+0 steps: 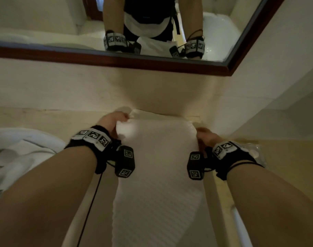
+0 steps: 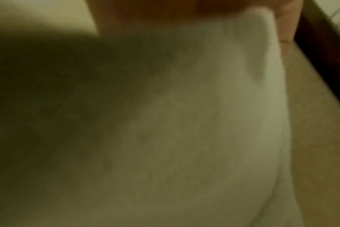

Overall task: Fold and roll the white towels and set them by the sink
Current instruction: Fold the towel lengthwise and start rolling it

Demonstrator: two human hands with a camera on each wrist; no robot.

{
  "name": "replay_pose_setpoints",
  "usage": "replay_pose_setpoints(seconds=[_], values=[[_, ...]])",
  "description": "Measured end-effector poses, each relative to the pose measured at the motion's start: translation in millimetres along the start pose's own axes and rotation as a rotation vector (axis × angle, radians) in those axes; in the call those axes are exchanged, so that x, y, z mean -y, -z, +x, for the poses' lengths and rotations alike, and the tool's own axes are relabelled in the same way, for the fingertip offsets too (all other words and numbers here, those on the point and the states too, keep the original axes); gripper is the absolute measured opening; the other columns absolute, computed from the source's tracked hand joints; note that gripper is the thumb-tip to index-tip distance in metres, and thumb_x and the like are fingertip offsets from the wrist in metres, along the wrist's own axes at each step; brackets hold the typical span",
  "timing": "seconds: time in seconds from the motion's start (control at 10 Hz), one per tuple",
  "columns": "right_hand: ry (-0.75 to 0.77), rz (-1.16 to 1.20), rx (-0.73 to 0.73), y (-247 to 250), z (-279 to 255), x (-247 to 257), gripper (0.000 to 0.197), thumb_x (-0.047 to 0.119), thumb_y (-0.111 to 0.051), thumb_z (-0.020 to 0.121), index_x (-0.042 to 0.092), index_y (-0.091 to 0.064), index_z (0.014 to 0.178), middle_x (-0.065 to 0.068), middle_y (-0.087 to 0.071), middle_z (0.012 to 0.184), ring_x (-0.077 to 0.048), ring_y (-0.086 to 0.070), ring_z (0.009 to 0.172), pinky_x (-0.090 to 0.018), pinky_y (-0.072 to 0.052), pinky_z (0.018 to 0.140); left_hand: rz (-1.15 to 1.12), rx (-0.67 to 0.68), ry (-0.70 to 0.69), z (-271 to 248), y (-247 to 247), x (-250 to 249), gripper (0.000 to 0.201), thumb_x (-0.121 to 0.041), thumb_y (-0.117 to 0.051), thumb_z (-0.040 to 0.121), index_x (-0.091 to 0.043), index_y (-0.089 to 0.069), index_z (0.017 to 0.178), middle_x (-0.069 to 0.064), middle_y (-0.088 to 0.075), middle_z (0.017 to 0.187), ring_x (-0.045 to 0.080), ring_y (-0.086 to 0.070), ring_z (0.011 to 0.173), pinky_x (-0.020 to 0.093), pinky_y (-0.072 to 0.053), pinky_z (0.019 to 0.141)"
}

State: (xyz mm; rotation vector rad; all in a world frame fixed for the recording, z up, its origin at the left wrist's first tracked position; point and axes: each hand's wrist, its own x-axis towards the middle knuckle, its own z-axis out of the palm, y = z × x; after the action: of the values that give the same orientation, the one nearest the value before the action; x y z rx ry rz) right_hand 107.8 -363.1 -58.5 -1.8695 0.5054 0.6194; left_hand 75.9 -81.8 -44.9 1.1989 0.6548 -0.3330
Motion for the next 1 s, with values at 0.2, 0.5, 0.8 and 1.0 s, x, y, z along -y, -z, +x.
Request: replay_pose_setpoints(seconds=[0.2,0.5,0.8,1.0], values=[[0.114,0.129,0.008,-8,7,4,0.032,-0.009,-0.039,0.093,0.012,-0.061,0.101,-0.012,-0.063,0.089,-0.018,-0.054,0.061,-0.024,-0.05,0.055,0.069,-0.191,-0.201,2,10,-6,0.026,0.005,-0.039,0.09,-0.007,-0.06,0.096,0.016,-0.063,0.106,0.028,-0.062,0.092,0.027,-0.051,0.071],[-0.06,-0.185,-0.01,-30,19,4,0.06,0.037,-0.058,0.091,0.004,-0.043,0.138,-0.013,-0.048,0.139,-0.031,-0.051,0.121,-0.035,-0.042,0.101,0.727,-0.094,0.25,13,19,6,0.053,-0.024,-0.069,0.084,-0.001,-0.051,0.129,0.021,-0.058,0.124,0.038,-0.056,0.111,0.045,-0.048,0.093],[-0.118,0.031,0.028,-8,10,-8,0.032,0.007,-0.046,0.096,-0.002,-0.049,0.127,-0.011,-0.06,0.108,-0.029,-0.058,0.093,-0.02,-0.052,0.07,0.356,0.041,-0.11,13,29,15,0.067,0.03,-0.041,0.075,-0.026,-0.073,0.057,0.005,-0.067,0.083,0.032,-0.059,0.09,0.032,-0.052,0.064],[-0.136,0.106,0.082,-8,-14,-5,0.032,0.012,-0.049,0.096,-0.003,-0.054,0.124,-0.018,-0.062,0.114,-0.032,-0.059,0.078,-0.032,-0.047,0.059,0.594,0.019,-0.329,-1,25,17,0.033,-0.007,-0.078,0.058,-0.029,-0.067,0.08,-0.004,-0.064,0.086,0.021,-0.053,0.095,0.031,-0.043,0.085]])
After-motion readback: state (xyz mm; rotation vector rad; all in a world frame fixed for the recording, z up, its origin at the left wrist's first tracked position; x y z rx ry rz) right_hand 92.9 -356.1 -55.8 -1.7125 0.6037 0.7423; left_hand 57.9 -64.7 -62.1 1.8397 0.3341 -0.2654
